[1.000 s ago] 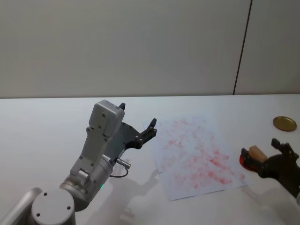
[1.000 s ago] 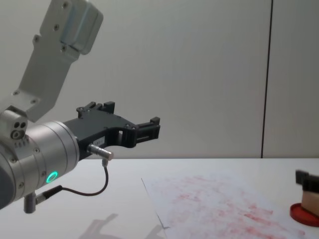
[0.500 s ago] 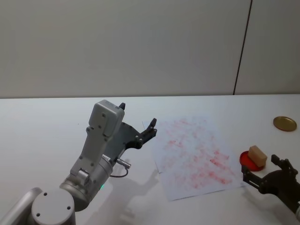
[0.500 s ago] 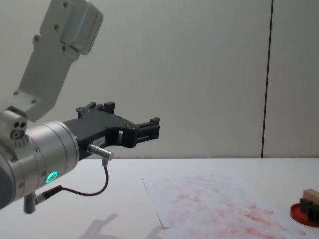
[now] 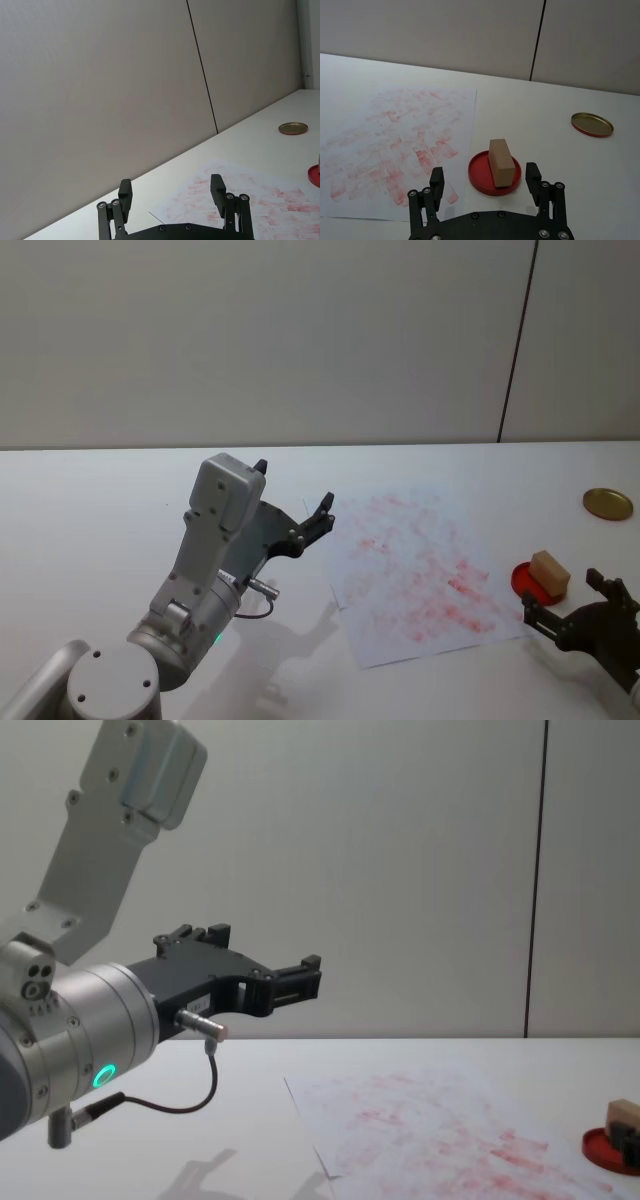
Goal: Use the one hand to pick up the stamp and affix it onto the A4 paper.
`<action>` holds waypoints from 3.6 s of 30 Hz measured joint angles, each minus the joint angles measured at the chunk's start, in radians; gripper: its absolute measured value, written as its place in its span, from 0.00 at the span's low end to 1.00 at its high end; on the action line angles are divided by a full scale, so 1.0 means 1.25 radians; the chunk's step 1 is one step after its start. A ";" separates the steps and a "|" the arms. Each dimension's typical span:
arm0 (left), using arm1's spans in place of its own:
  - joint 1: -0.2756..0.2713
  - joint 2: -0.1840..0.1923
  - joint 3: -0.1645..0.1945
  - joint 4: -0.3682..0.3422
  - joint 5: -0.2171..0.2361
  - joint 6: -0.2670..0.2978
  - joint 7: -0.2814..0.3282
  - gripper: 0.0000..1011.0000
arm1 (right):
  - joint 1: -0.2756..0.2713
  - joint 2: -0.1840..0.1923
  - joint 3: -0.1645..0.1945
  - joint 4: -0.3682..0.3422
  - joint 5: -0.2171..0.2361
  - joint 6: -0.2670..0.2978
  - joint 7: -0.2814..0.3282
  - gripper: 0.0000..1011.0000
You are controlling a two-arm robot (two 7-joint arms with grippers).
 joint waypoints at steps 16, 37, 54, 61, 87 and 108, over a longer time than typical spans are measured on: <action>0.000 0.000 0.000 0.000 0.000 0.000 0.000 0.98 | 0.037 -0.022 -0.004 0.058 -0.014 -0.005 0.009 0.99; 0.000 0.000 0.000 0.000 0.000 0.000 0.000 0.98 | 0.095 -0.046 -0.001 0.138 -0.012 -0.006 0.026 0.99; 0.000 0.000 0.000 0.000 0.000 0.000 0.000 0.98 | 0.120 -0.052 0.004 0.165 -0.010 -0.010 0.040 0.56; 0.000 0.000 0.000 0.000 0.000 0.000 0.000 0.98 | 0.123 -0.053 0.005 0.165 -0.012 -0.014 0.044 0.32; 0.000 0.000 0.000 0.000 0.000 0.000 0.000 0.98 | 0.118 -0.080 -0.033 0.067 -0.048 -0.037 0.113 0.22; 0.000 0.000 0.000 0.000 0.000 0.000 0.000 0.98 | 0.113 -0.114 -0.072 0.099 -0.055 0.016 0.134 0.22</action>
